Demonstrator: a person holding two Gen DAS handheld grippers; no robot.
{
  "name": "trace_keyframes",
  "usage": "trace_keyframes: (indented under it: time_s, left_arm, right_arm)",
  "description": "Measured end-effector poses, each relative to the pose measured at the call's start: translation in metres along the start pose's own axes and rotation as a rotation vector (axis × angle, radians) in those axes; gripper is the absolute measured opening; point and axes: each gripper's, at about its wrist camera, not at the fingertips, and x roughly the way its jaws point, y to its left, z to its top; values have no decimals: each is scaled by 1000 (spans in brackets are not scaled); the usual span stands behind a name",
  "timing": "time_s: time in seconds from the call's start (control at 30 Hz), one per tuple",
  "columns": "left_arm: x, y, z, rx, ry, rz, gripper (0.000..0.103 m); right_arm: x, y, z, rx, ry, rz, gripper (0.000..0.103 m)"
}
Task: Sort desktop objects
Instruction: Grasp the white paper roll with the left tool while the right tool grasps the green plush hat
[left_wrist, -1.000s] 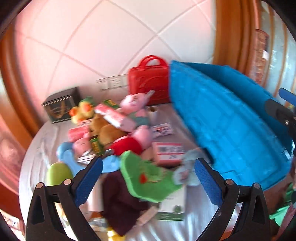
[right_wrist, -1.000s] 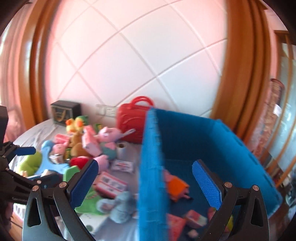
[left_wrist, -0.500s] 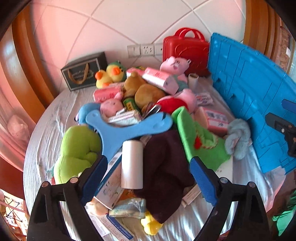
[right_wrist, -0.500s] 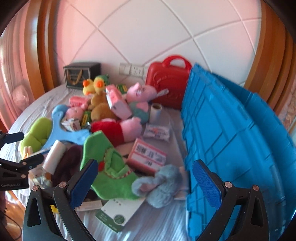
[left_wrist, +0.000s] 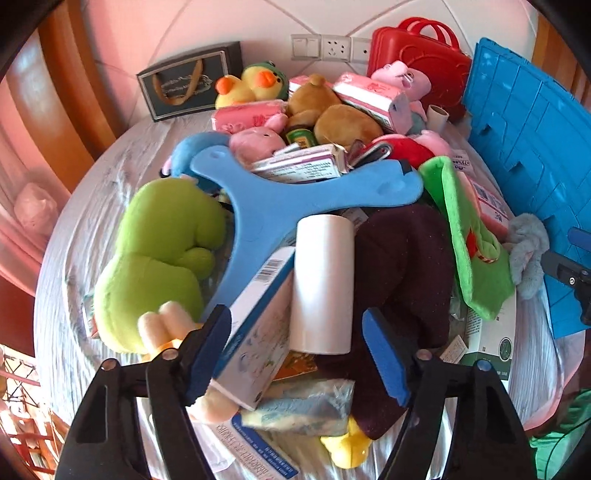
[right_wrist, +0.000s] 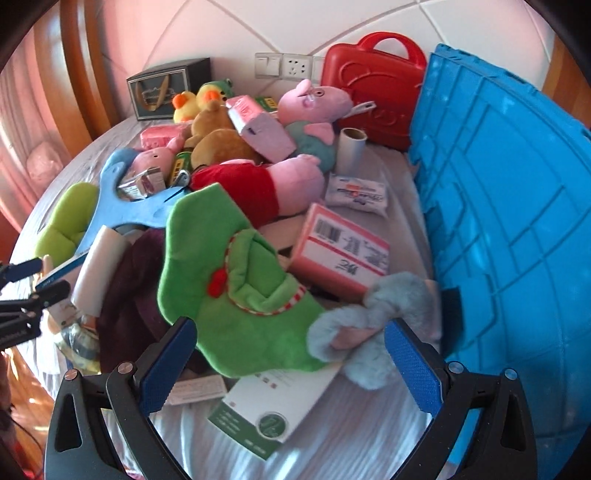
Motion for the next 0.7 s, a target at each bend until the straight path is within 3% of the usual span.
trace_keyframes:
  time_s: [0.17,0.43,0.6,0.7]
  left_arm:
    - [25,-17,10,22,25,-21,68]
    - [63,-29,19,40,77,-39,68]
    - [70,-30,20,50,80,-63,68]
    - [73,-28,21,46,92,-84,68]
  right_arm:
    - [24,13,8,9,36,75,97]
    - [68,41,18,3,86,146,97]
    - [112,34,11,51,165,154,103]
    - [125,24,6,102,180,207,103]
